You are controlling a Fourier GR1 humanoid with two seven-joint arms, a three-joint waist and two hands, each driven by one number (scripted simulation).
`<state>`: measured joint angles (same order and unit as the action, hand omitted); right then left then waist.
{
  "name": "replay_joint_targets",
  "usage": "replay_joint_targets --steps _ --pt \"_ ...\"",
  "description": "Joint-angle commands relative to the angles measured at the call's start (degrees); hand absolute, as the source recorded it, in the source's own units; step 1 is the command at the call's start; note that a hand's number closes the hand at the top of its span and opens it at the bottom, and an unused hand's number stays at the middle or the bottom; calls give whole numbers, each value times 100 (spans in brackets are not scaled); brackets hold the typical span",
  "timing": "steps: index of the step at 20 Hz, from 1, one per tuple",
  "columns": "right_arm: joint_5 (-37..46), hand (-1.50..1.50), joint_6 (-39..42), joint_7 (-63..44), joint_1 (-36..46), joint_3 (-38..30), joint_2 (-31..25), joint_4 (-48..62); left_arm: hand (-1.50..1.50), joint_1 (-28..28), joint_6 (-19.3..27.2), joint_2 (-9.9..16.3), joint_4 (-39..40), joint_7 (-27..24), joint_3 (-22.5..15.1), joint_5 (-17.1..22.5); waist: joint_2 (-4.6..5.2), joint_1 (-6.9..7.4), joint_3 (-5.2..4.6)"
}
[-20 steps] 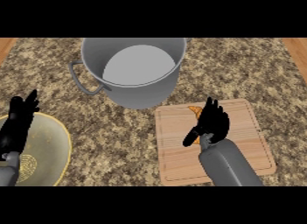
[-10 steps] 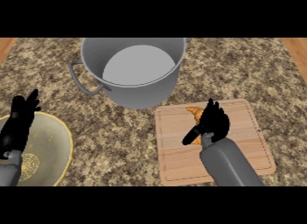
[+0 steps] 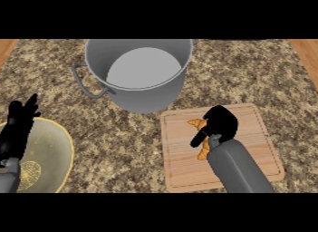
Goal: Pick the croissant from the cutting board and place it in the pot
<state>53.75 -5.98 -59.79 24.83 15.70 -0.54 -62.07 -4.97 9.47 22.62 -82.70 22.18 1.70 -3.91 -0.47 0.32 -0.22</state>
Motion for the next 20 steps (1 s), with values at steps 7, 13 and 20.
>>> replay_joint_targets --steps 7,13,20 --pt "928 150 -80 -867 -432 657 50 -770 0 54 -293 23 94 -203 327 -15 38 -33 20" --pt "1157 150 42 -2241 -1741 1962 51 -2428 0 66 -52 -182 144 -148 136 -210 -8 -146 11" --pt "2911 150 833 -2536 -1943 1950 50 -3411 0 112 -102 -90 21 -26 274 -126 -27 -178 0"
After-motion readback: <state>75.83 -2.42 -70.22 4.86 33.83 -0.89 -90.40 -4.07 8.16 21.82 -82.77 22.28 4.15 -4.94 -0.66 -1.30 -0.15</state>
